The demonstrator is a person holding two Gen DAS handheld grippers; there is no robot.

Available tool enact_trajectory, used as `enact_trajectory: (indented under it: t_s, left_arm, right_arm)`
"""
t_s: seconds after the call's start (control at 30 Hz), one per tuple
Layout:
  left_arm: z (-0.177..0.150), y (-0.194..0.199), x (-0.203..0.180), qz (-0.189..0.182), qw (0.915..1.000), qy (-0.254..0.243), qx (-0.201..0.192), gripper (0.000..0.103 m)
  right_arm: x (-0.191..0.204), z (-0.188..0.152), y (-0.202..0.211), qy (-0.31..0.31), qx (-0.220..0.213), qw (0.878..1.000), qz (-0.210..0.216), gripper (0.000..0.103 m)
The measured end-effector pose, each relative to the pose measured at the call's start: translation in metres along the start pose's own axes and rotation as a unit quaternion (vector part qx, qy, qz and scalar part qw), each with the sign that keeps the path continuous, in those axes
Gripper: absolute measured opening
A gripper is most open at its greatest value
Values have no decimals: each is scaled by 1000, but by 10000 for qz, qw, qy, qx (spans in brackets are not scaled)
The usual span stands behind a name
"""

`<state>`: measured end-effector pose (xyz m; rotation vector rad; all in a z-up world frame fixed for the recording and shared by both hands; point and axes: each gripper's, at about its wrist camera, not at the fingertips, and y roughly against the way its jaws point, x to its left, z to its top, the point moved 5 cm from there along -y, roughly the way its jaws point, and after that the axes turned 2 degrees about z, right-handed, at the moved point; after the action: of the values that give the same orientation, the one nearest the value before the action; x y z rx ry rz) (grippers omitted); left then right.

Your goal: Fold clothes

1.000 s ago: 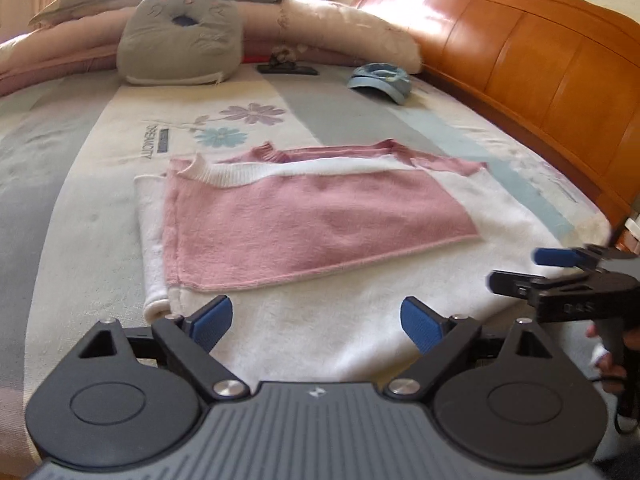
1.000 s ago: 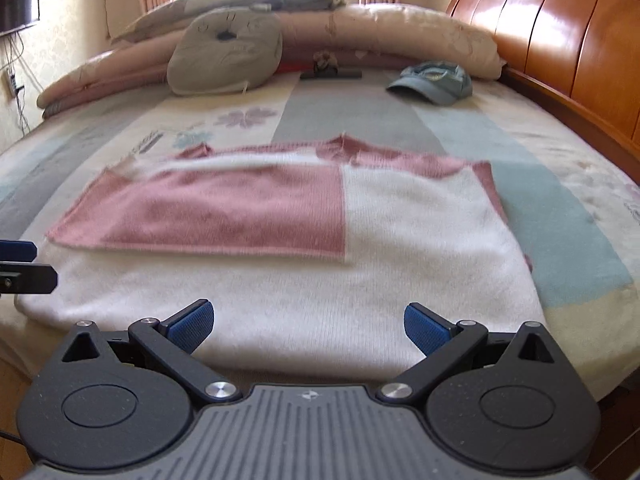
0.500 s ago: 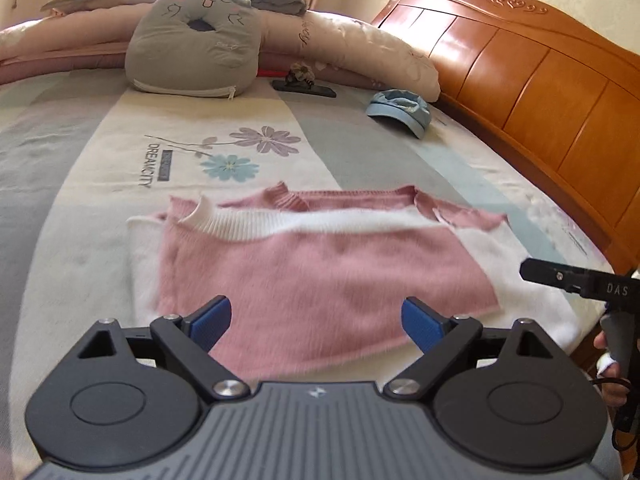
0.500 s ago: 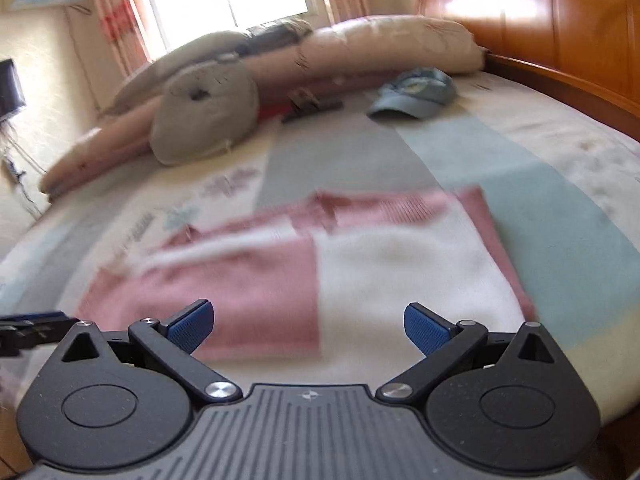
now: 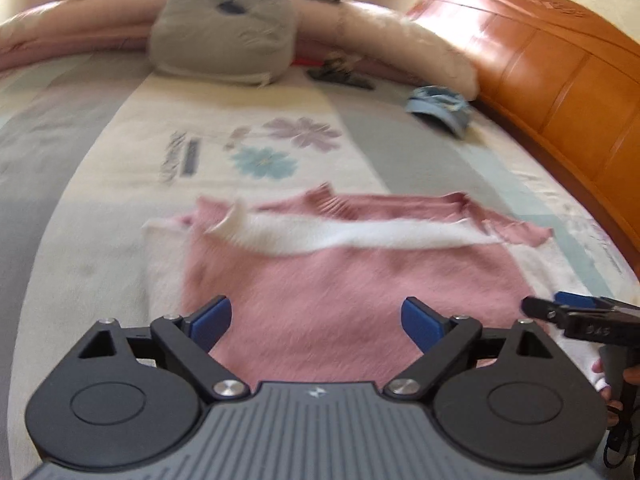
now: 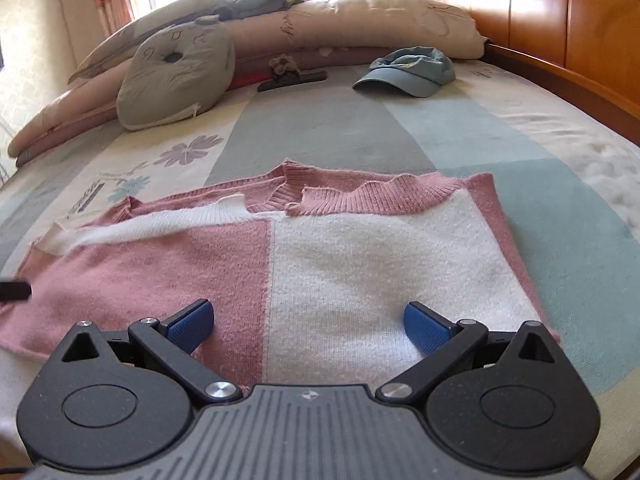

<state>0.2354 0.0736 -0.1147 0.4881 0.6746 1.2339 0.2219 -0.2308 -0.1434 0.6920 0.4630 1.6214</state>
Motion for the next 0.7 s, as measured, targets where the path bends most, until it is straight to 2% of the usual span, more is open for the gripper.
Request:
enact_trajectory:
  t_s: [0.07, 0.2, 0.27, 0.33, 0.43, 0.57, 0.7]
  left_arm:
    - [5, -6, -5, -94, 9998, -144, -23, 92]
    - [4, -27, 6, 269, 9992, 37, 309, 92]
    - [5, -20, 7, 88, 9997, 79, 201, 92]
    - [6, -14, 7, 15, 9999, 56, 153, 92]
    - [6, -12, 8, 124, 9998, -86, 139, 93]
    - [2, -18, 14, 130, 9996, 41, 243, 93]
    - [-1, -17, 12, 108, 9996, 9, 273, 93]
  right_arm:
    - [1, 0, -1, 12, 13, 10000, -24, 103]
    - [1, 4, -1, 0, 99, 9999, -24, 103]
    - [1, 11, 1, -48, 220, 9997, 12, 103]
    - [5, 27, 3, 9, 203, 9996, 191, 103]
    - [16, 62, -3, 342, -23, 9985, 436, 103]
    - [35, 97, -42, 614, 79, 9931, 996, 103]
    - [30, 97, -96, 507, 462, 9942, 834, 103]
